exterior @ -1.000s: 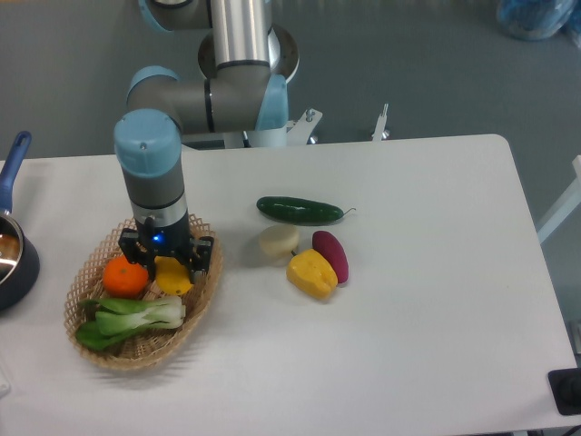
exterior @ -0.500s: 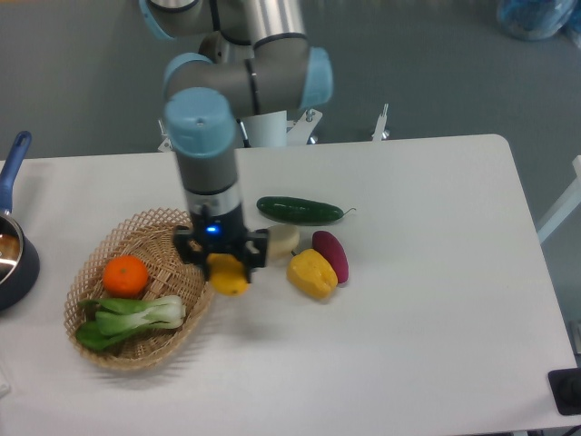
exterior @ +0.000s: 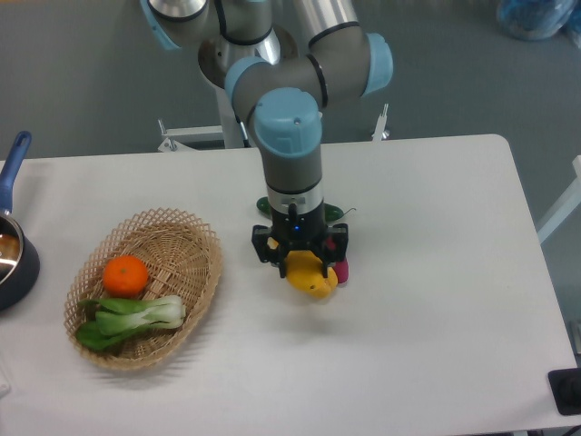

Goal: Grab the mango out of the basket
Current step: 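Lift the yellow mango out of the basket and carry it toward the cucumber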

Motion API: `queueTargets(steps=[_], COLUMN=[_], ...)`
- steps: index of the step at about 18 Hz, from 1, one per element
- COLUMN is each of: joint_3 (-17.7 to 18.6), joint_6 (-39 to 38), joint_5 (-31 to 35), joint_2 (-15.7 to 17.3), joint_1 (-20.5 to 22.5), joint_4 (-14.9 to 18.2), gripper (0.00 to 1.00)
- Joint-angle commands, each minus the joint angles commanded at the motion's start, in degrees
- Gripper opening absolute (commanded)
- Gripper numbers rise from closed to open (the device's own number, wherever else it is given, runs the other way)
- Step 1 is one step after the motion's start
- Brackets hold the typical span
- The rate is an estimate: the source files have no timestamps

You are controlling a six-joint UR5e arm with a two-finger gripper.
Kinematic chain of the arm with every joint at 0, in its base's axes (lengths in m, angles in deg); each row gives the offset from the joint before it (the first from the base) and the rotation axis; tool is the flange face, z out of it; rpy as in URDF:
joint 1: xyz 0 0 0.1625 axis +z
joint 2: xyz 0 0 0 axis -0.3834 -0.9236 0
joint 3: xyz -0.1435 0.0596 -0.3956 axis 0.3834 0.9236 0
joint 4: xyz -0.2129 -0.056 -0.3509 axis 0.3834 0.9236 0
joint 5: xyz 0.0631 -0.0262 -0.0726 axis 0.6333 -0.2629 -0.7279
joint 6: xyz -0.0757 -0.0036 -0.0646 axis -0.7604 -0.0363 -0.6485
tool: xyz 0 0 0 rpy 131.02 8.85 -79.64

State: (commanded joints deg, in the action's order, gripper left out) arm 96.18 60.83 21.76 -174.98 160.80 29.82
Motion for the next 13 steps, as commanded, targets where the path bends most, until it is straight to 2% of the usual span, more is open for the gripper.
queueTargets(steps=[7, 10, 13], joint_3=[-4.04, -5.8, -5.98], joint_6=[12.58, 13.64, 14.26], joint_5=[1.69, 3.09, 3.71], joint_2=[-1.85, -2.47, -2.47], joint_1=[-0.44, -0.18, 0.17], joint_4=[1.76, 4.39, 4.66], gripper=[0.43, 0.44, 0.44])
